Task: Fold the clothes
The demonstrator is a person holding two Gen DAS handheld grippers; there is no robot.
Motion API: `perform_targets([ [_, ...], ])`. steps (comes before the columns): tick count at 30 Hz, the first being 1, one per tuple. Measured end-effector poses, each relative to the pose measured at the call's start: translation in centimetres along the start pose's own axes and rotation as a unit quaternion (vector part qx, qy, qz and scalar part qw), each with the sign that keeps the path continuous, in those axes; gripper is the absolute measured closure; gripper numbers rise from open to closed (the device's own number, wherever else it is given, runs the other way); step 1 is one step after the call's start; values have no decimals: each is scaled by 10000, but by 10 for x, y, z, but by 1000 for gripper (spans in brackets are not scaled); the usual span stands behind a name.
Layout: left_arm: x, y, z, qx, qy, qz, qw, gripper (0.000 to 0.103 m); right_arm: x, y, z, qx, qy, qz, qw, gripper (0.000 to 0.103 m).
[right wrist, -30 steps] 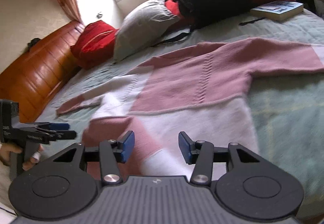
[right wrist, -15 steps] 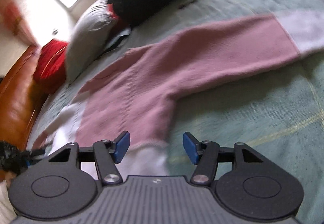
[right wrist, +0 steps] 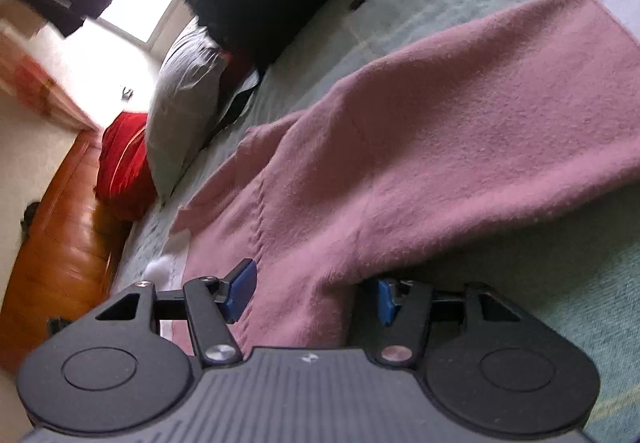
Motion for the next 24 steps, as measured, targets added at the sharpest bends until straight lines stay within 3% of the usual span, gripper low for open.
perform_targets([
  [4,1,-3,-5,248,-48,-36,9997,1,18,4,-9,-321,-37,-380,9988,38],
  [11,-7,0,-12,333,-238,178,9990,3,9,20,-8,-540,225,-370,9976,41],
  [16,-9,-6,-25,429,-466,350,9974,30,11,17,0,-502,256,-305,9979,58],
  [18,-6,-13,-38,463,-671,435,9957,56,8,19,4,-523,351,-289,9976,62],
  [19,-7,-13,-44,412,-801,474,9948,64,6,20,5,-511,389,-262,9976,65],
  [20,-9,-12,-49,334,-896,509,9941,76,5,21,4,-426,375,-236,9981,74],
  [22,-14,-10,-47,146,-840,552,9948,81,2,23,2,-139,262,-188,9994,88],
  [24,-18,-8,-43,-39,-716,588,9957,87,0,20,-4,44,108,-107,9999,88],
])
Point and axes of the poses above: each gripper's, at about its wrist camera, not at the fingertips, and y roughly the way its jaws point, z to its right, x to its underside, the point moved 6 cm from there along y, roughly the way its jaws point, and after that the axes turned 7 degrees about x, right-handed, at the moved point
